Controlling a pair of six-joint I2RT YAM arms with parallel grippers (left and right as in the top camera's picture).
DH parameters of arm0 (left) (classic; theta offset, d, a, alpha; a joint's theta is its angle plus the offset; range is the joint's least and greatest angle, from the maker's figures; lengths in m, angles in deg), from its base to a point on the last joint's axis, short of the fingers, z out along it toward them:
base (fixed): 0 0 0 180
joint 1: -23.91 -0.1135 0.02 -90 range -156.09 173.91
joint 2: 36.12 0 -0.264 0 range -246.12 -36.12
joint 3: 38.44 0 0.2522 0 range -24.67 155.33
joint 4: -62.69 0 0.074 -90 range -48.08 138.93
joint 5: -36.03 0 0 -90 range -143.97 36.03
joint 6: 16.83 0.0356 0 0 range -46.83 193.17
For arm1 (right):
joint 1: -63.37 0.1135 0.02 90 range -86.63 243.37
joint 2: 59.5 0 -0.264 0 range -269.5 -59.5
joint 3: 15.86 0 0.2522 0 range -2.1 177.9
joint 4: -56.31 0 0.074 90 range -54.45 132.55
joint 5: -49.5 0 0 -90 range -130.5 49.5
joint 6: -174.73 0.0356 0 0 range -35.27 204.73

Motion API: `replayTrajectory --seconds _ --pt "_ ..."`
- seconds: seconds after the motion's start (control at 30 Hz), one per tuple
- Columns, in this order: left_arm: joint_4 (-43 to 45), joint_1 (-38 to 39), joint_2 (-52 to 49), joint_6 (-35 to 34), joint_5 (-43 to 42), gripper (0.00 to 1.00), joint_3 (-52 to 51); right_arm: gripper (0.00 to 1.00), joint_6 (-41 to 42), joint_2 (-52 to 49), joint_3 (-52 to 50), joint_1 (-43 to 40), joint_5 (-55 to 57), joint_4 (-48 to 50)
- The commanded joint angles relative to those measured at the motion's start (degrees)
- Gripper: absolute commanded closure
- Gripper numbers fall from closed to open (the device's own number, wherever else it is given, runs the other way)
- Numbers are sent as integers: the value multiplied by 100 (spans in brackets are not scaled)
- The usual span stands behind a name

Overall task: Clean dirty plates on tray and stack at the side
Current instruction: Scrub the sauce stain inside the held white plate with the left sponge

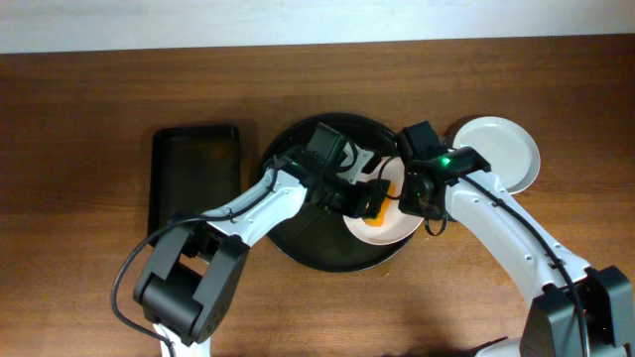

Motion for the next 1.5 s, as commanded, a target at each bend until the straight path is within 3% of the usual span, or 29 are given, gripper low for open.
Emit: replayTrajectory --seconds 0.0,0.17,0.37,0.63,0.9,1.17,1.47 --pt "-20 168 -26 708 -61 100 57 96 68 -48 -72 -15 -142 31" --pt "149 396 -26 918 822 100 -197 96 -175 -48 -72 -15 -684 129" --pt "243 400 -105 1200 1180 100 -323 96 -258 -48 -72 -57 -1119 101" --pt "308 400 -142 1215 1235 100 -522 96 -686 -48 -118 -737 -1668 -15" --pt "684 402 -315 1213 1574 100 -662 96 -684 -48 -859 -776 -1683 752" --pt "1025 407 -549 1213 1611 100 -662 96 -684 -48 -1036 -776 -1639 881" --pt "916 404 -551 1329 2472 100 -664 96 -695 -48 -1128 -776 -1574 970"
